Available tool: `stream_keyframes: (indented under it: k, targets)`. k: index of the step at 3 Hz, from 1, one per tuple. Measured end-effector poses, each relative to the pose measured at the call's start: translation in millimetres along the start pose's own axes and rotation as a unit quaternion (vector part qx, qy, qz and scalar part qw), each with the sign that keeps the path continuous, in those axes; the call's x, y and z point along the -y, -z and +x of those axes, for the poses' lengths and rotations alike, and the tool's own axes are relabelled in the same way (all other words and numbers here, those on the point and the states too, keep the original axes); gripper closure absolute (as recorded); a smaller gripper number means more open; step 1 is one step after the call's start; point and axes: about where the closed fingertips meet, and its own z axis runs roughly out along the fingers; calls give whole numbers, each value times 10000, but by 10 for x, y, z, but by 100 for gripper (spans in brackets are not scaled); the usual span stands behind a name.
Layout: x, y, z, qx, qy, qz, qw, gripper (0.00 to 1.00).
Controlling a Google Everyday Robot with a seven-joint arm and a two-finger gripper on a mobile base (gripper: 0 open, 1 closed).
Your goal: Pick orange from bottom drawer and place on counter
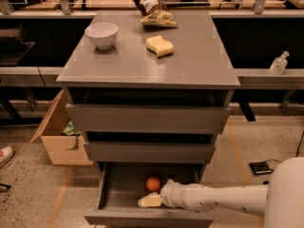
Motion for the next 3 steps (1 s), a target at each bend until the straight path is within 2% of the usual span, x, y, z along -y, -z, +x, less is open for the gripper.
stream_keyframes:
  k: [1,3]
  targets:
    - [136,-192,27,80,116,143,9998,0]
    - [578,-692,96,278,255,532,9979,0]
